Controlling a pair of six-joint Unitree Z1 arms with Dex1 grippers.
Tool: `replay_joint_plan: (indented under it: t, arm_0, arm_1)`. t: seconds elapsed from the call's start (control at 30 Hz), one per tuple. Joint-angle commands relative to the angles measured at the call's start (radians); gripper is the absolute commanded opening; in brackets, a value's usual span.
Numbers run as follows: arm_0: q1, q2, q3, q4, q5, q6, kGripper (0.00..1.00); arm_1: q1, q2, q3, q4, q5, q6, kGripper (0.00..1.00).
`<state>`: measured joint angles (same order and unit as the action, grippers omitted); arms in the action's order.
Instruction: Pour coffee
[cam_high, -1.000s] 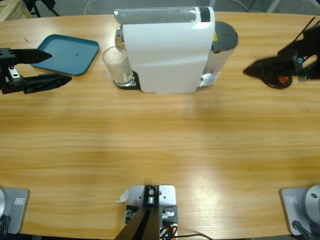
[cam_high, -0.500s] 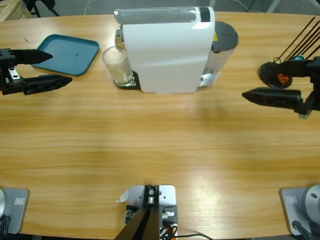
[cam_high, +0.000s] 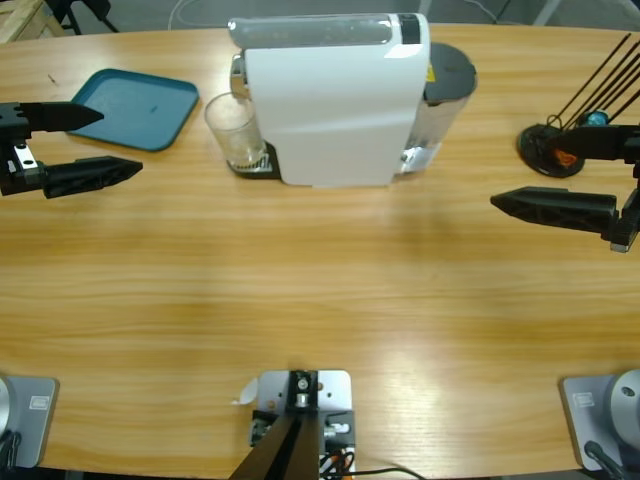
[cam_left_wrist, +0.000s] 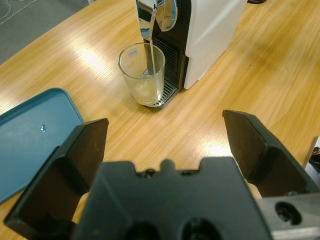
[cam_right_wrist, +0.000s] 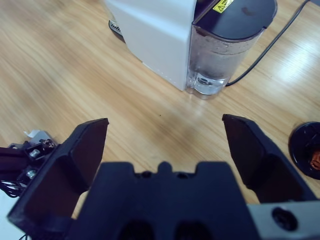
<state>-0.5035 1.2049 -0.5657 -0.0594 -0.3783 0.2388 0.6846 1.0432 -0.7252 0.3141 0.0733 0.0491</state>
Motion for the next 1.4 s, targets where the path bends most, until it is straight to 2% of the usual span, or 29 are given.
replay_joint_plan:
  t: [0.03,1.4]
  arm_0:
    - [-0.009,-0.022,0.035,0.015,-0.019,0.010,1.000]
    - [-0.032,-0.012,0.047,0.015,-0.021,-0.004,1.000]
  arm_1:
    - [0.010,-0.014,0.028,0.005,0.011,-0.012,1.000]
    - [0.010,0.038,-0.002,0.005,-0.004,0.005,1.000]
